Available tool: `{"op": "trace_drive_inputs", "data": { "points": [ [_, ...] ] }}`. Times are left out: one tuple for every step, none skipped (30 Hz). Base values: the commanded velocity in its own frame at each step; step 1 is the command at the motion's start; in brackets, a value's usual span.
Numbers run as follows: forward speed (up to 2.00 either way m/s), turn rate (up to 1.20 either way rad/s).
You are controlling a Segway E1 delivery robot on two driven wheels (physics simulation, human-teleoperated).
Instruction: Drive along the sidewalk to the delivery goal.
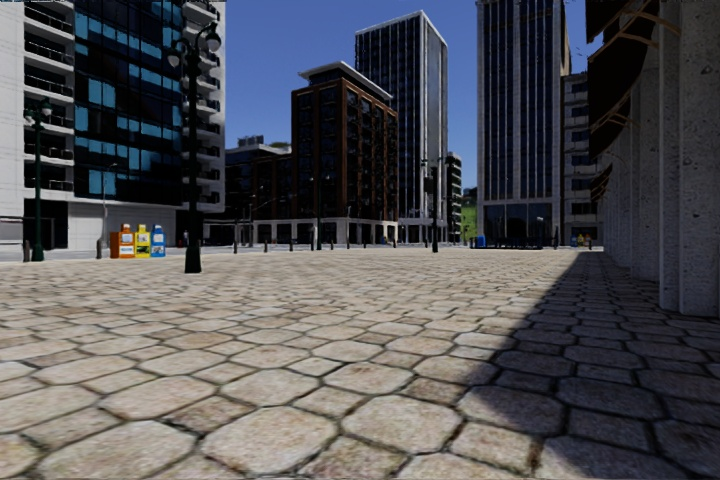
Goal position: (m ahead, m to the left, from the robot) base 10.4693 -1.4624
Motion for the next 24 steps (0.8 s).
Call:
{"op": "trace_drive_inputs", "data": {
  "points": [
    [1.76, -0.59],
    [1.76, -0.58],
    [1.76, -0.57],
    [1.76, -0.55],
    [1.76, -0.55],
    [1.76, -0.55],
    [1.76, -0.55],
    [1.76, -0.55],
    [1.76, -0.55],
    [1.76, -0.43],
    [1.76, -0.18],
    [2.0, 0.0],
    [2.0, 0.0],
    [2.0, 0.0],
    [2.0, 0.0],
    [2.0, 0.0],
    [2.0, 0.0],
    [2.0, 0.0],
    [2.0, 0.0],
    [2.0, 0.0],
    [2.0, 0.0],
    [2.0, 0.0],
    [2.0, 0.0],
    [2.0, 0.0]
  ]
}}
